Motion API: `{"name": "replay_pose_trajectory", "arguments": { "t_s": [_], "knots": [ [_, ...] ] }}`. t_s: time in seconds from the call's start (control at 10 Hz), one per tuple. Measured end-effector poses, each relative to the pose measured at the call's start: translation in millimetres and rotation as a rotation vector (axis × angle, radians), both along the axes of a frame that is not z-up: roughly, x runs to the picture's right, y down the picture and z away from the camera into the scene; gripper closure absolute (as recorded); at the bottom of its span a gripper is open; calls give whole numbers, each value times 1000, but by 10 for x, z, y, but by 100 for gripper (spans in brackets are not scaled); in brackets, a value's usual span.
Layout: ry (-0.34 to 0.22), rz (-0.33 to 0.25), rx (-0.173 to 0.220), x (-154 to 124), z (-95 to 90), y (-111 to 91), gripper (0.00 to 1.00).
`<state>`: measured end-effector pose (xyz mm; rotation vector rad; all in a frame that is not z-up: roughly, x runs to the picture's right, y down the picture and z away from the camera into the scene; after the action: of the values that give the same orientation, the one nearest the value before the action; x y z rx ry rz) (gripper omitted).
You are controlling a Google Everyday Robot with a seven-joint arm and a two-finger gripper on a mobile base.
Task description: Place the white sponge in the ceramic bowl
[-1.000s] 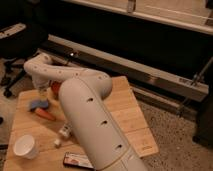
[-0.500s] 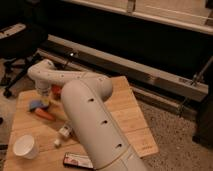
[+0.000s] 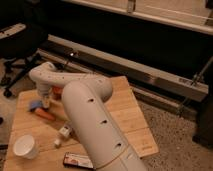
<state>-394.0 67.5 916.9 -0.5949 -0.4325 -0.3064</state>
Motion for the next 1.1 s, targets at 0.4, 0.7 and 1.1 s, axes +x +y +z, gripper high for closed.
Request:
{"name": "replay_pose_trajectory", "arguments": {
  "t_s": [0.4,0.7,1.1],
  "knots": [
    [-6,-11,-17,-131,23,95,35],
    [-8,-20,-30,-191,35,134,37],
    [2,-40,-44,-241,49,178,78]
  ]
}}
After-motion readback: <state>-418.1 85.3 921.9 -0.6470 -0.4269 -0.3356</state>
